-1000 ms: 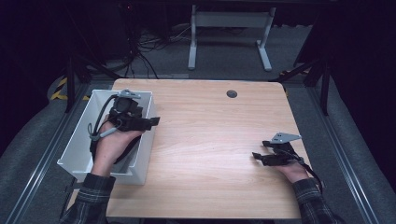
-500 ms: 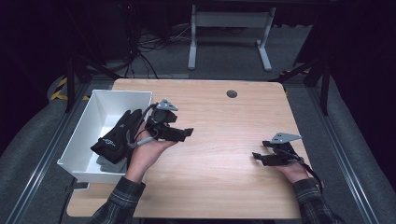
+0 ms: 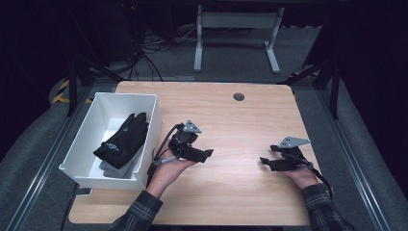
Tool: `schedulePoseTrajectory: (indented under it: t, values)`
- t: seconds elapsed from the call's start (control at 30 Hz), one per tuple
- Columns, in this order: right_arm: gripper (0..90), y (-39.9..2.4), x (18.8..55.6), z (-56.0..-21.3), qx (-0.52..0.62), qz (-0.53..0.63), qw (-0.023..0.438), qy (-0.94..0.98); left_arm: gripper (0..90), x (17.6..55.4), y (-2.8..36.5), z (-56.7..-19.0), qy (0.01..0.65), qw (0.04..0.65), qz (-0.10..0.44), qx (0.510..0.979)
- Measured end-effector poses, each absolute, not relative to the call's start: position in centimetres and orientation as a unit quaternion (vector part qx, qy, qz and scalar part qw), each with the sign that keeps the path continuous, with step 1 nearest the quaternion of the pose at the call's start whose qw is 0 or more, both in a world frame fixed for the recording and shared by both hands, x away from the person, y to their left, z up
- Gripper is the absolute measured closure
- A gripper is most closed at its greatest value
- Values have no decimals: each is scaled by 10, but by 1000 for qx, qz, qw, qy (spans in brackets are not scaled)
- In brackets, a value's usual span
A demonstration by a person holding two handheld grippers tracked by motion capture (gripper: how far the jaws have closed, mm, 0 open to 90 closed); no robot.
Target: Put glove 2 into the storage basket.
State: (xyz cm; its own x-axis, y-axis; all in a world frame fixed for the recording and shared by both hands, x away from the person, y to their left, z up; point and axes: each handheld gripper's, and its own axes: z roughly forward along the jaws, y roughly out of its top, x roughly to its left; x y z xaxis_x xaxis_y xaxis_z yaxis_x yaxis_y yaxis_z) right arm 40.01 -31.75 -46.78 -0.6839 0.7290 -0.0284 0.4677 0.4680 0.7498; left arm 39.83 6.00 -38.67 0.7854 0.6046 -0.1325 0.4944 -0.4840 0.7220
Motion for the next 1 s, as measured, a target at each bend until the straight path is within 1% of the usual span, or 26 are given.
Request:
schedulePoseTrajectory:
  t: [0.23, 0.53, 0.63, 0.7, 0.8, 0.87, 1.0]
  values:
    - [282, -317, 400, -468, 357, 372, 175, 839, 207, 393, 48, -416, 308, 388, 65, 866]
    - [282, -317, 400, -468, 357, 372, 175, 839, 192, 390, 41, -441, 305, 375, 73, 872]
    - [282, -318, 400, -468, 357, 372, 175, 839, 181, 389, 40, -449, 304, 367, 80, 875]
    - [282, -317, 400, -468, 357, 372, 175, 839, 173, 389, 40, -458, 305, 357, 95, 878]
    - [281, -317, 400, -468, 357, 372, 175, 839, 157, 390, 40, -462, 306, 352, 94, 879]
    - [281, -317, 400, -468, 357, 372, 175, 839, 149, 389, 38, -469, 300, 339, 115, 884]
    - [279, -317, 400, -468, 357, 372, 175, 839, 40, 389, 38, -476, 299, 357, 111, 878]
